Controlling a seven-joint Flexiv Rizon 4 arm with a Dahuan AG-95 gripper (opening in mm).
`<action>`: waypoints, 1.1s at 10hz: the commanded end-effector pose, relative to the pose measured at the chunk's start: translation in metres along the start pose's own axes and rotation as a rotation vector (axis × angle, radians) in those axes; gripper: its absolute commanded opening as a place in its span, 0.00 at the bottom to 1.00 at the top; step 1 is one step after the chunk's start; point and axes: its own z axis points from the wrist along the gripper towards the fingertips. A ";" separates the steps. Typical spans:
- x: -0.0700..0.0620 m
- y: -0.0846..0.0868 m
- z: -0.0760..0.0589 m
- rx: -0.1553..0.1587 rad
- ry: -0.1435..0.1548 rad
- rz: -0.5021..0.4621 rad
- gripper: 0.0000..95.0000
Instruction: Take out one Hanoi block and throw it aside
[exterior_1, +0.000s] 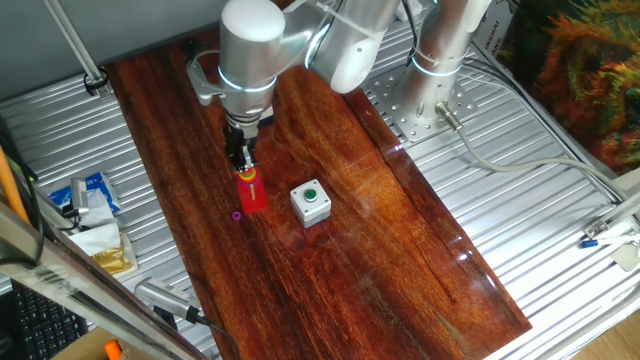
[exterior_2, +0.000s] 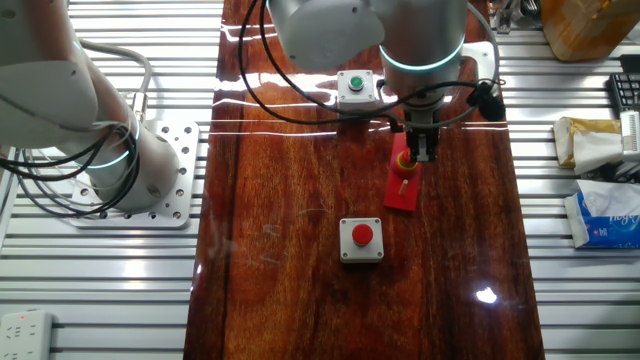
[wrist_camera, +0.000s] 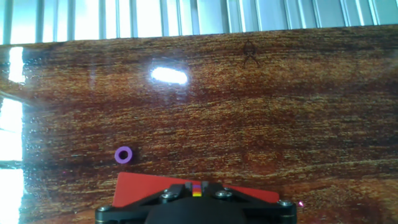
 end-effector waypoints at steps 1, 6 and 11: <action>0.000 -0.001 0.000 0.003 -0.004 -0.002 0.60; 0.009 -0.003 0.001 -0.001 -0.012 -0.009 0.60; 0.012 -0.004 0.000 -0.006 -0.010 0.001 0.20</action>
